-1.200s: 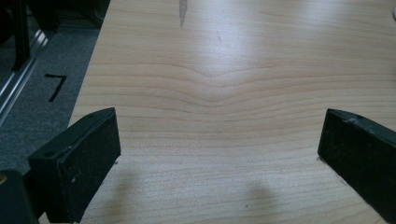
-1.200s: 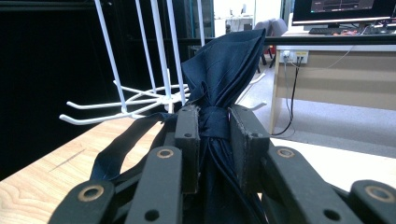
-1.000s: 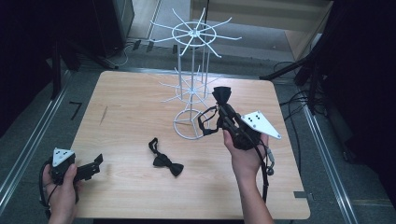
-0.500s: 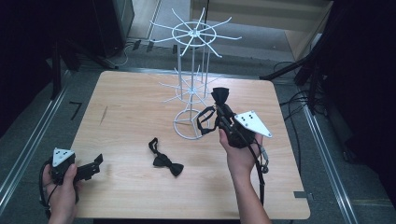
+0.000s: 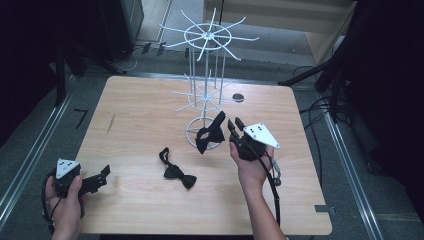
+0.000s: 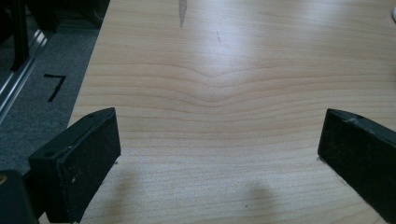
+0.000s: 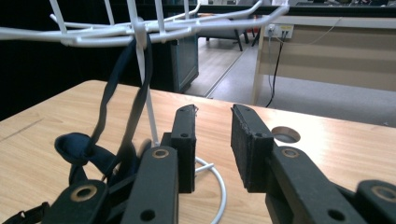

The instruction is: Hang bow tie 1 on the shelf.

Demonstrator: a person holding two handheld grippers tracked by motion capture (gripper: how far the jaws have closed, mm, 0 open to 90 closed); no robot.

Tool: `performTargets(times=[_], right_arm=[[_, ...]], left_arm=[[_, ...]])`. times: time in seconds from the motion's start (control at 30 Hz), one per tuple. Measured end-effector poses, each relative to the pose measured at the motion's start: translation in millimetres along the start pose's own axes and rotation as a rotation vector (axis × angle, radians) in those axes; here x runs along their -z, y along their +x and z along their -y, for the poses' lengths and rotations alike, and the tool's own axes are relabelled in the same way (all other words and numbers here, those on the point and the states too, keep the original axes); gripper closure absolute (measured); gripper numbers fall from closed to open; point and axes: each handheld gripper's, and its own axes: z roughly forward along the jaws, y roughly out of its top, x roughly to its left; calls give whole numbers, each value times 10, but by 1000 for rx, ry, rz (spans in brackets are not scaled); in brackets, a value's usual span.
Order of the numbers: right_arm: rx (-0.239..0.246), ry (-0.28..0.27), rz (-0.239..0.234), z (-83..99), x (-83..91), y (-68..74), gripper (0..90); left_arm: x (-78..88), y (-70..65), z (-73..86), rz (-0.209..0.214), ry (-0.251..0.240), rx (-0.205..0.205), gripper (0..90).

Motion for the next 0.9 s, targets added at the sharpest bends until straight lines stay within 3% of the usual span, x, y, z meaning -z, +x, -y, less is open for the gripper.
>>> performTargets(times=[0.9], right_arm=[[-19,98,-56,455,159,-73,663]], left_arm=[[2,-2,3,3,3,-1,0]])
